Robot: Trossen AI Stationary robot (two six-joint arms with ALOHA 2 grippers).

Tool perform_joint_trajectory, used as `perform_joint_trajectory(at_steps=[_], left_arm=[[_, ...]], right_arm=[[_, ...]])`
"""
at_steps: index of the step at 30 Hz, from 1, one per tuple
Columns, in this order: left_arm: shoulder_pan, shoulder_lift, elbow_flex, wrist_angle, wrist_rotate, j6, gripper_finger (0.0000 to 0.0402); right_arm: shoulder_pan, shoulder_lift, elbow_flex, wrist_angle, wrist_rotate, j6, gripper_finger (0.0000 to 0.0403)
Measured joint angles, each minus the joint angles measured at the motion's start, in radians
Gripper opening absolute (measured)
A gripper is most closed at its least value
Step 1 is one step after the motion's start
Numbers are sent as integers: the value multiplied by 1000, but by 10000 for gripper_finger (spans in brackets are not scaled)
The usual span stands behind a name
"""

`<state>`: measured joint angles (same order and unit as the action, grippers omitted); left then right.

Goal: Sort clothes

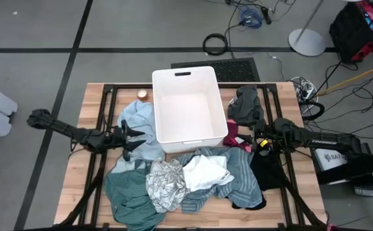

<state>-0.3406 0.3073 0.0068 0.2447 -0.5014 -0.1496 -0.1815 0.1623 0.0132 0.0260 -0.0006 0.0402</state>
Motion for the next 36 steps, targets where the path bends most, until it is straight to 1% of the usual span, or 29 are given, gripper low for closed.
perform_joint_trajectory(at_steps=[4,8,11,13,15,18,21,23,25,30,36], left_arm=[[0,0,0,13,0,0,185],[0,0,0,30,0,-4,185],[0,0,0,68,0,-94,185],[0,0,0,97,-16,-126,185],[0,0,0,153,-41,-125,185],[0,0,20,203,-36,-77,185],[0,0,82,220,-28,14,185],[0,1,128,218,-18,77,185],[0,8,179,181,12,129,185],[0,65,336,23,69,160,185],[0,207,480,-91,116,192,185]], right_arm=[[0,0,0,16,0,1,236],[0,0,0,66,0,66,236],[0,0,0,104,1,74,236],[0,0,0,137,2,73,236],[0,0,0,187,2,89,236],[-1,0,0,279,2,158,236],[-1,0,0,376,-1,255,236],[0,0,9,389,-5,304,236],[0,8,28,383,-11,322,236],[0,65,101,381,-82,381,235],[0,190,241,380,-162,394,235]])
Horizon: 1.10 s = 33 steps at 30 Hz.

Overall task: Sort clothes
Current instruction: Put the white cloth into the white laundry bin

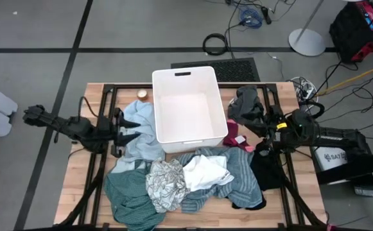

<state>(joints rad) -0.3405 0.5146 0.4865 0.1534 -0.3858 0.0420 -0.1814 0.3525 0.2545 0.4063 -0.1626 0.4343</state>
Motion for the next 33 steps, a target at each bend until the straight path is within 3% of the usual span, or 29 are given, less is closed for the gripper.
perform_joint_trajectory(at_steps=[5,15,21,28,33], left_arm=[[0,129,102,-91,6,18,185],[-45,368,262,-173,25,-4,185],[-110,515,358,-213,13,-131,185],[-174,703,468,-211,8,-212,185],[-175,824,499,-214,7,-396,185]], right_arm=[[4,132,140,-22,-103,-1,235],[149,389,341,-201,-133,-35,235],[284,480,376,-243,-215,50,235],[478,543,376,-242,-210,147,235],[593,582,376,-262,-183,207,235]])
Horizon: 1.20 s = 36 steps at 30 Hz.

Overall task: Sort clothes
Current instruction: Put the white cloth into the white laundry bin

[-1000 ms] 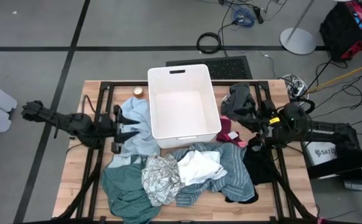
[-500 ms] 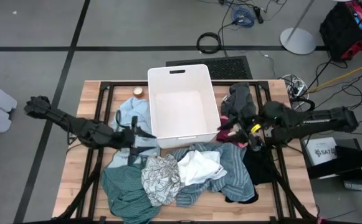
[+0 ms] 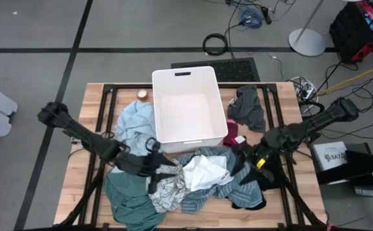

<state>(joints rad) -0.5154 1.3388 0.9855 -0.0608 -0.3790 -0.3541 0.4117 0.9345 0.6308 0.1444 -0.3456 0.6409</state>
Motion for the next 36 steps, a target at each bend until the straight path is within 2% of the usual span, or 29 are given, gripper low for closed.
perform_joint_trajectory(at_steps=[5,7,14,18,21,23,29,36], left_arm=[[4,111,0,-3,1,-176,185],[4,142,0,-3,3,-187,185],[-2,219,8,1,-15,20,174],[1,246,58,-1,-37,206,157],[16,257,92,-2,-45,280,152],[39,257,107,-8,-27,283,151],[105,259,113,-81,123,240,151],[111,267,113,-88,141,286,151]], right_arm=[[75,24,0,-93,99,-2,235],[89,33,0,-121,139,-4,235],[97,69,0,-143,238,-76,235],[97,77,0,-143,274,-87,235],[97,76,0,-136,299,-110,235],[97,76,0,-120,303,-131,235],[97,76,0,-118,296,-132,235],[97,76,0,-119,294,-133,235]])
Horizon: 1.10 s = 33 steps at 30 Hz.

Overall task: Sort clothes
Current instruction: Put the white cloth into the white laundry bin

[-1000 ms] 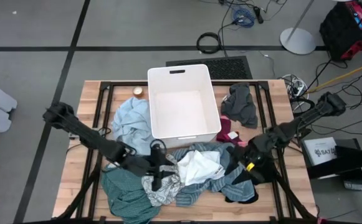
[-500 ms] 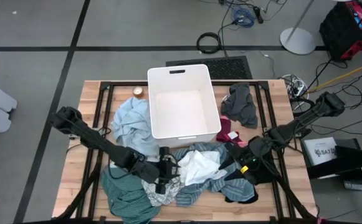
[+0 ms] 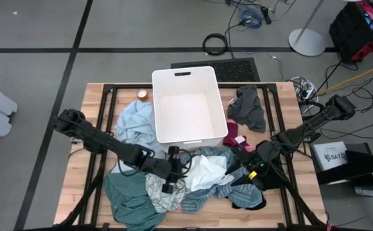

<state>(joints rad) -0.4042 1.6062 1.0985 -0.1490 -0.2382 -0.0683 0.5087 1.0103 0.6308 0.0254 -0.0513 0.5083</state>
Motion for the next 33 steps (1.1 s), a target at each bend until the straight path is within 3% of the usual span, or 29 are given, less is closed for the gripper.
perform_joint_trajectory(at_steps=[8,17,20,24,33], left_arm=[[1,88,-1,9,1,4,151],[2,97,-2,11,-11,-1,145],[2,97,-2,12,-6,-2,111],[2,97,7,5,-6,-4,21],[-30,63,220,-68,-47,109,5]], right_arm=[[0,0,0,0,-1,-20,235],[-1,0,0,1,0,-35,235],[-1,0,0,0,-1,-35,235],[-1,0,0,0,-1,-34,235],[-1,0,0,0,-1,-31,235]])
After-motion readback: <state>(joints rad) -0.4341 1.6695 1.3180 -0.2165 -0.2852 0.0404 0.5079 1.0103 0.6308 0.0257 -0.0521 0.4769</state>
